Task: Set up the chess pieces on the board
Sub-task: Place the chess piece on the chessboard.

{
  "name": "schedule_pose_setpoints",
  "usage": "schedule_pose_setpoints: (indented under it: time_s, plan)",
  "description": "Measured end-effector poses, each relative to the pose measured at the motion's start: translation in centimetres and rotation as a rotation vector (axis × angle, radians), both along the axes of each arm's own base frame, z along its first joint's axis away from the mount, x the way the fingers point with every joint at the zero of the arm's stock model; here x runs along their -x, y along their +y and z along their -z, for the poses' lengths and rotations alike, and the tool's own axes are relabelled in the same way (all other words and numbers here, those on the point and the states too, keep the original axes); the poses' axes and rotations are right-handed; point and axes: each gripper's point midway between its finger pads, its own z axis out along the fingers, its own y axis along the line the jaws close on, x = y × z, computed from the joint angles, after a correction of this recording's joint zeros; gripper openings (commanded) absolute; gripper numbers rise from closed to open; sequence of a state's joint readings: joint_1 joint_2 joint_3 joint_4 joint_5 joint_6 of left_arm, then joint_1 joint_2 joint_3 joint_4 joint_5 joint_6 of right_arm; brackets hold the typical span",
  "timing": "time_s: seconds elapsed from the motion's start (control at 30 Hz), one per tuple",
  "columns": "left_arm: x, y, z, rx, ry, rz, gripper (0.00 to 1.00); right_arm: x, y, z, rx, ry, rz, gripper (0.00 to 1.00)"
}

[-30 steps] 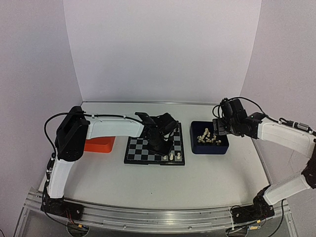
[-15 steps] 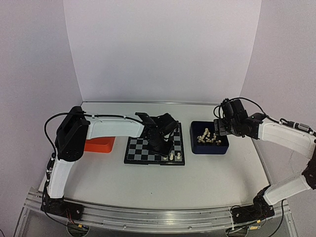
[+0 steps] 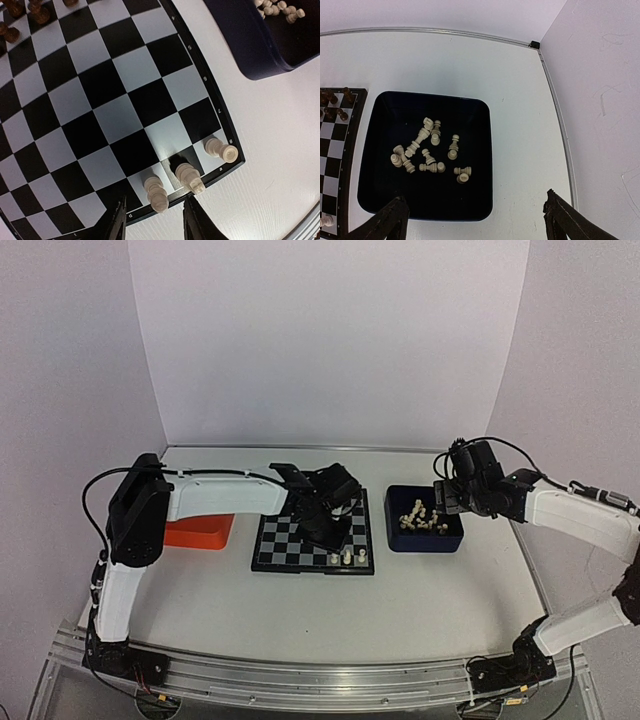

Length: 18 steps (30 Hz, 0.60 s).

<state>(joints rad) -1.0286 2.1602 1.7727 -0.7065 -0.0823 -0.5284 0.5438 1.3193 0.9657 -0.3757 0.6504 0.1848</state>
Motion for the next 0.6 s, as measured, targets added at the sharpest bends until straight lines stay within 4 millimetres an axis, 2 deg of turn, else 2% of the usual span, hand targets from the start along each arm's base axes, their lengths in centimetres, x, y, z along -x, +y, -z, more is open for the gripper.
schedule_pose_setpoints:
  time_s: [0.07,0.17,0.3,0.6]
  plan:
    - [-0.4,0.2,-1.2,0.009,-0.031,-0.009,0.47,0.0,0.0,0.0,-0.001,0.001,-0.001,0.9]
    - [-1.0,0.5,-3.7,0.032,-0.085,-0.028,0.74,0.0,0.1,0.0,-0.004,0.002,-0.004,0.9]
    - [-1.7,0.9,-7.6,0.07,-0.17,-0.038,0.98,0.0,0.3,0.1,-0.01,0.006,-0.012,0.9]
    - [-3.4,2.7,-17.1,0.172,-0.403,-0.092,1.0,-0.2,1.3,-0.5,-0.033,0.011,-0.061,0.91]
